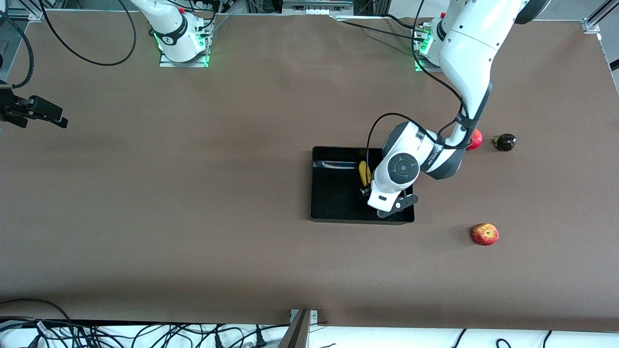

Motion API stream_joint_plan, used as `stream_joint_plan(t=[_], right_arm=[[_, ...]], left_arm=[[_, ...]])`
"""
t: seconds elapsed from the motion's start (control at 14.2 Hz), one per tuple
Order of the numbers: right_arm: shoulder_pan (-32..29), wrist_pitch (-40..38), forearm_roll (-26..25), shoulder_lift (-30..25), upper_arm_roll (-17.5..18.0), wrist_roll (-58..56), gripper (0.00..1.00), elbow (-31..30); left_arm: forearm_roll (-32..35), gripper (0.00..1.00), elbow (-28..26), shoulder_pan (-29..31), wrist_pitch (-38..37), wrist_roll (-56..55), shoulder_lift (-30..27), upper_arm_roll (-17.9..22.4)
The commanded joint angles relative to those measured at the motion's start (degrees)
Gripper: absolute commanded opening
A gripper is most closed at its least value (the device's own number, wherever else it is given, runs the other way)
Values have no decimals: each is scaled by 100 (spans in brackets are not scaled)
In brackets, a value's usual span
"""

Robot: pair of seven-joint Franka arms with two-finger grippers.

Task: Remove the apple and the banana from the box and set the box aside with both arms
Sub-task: 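Move the open left gripper back over the banana in the tray, then grasp the yellow banana with the left gripper and lift it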

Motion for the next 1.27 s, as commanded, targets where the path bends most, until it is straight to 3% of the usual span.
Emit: stream_joint_plan(t=[0.0,0.21,0.35,0.42,0.49,0.56,0.63,0.99,1.2], right_arm=[[-62,-73,94,-9,26,-51,100,50],[-62,-82,94,-9,26,-51,100,50],[-62,-82,94,-18,26,-51,100,50],[-62,-82,94,-9,26,-51,100,50],[-62,-73,94,-9,26,-51,100,50],[-62,-73,94,-9,26,-51,100,50],[-62,-73,94,-9,26,-51,100,50],[-62,-73,94,-9,26,-51,100,50],[-62,-73,94,-9,26,-51,100,50]], left_arm=[[131,100,-313,7,396,-248,-12,-40],[123,98,-304,15,405,-327,15,-75],[122,80,-304,24,405,-328,15,-75],[131,67,-304,16,397,-397,15,-75],[131,41,-296,24,405,-485,15,-84],[131,9,-296,24,405,-486,15,-75],[131,0,-296,24,405,-486,15,-84],[70,0,-208,51,274,-503,-142,-172],[43,0,273,59,-496,-503,-266,-181]])
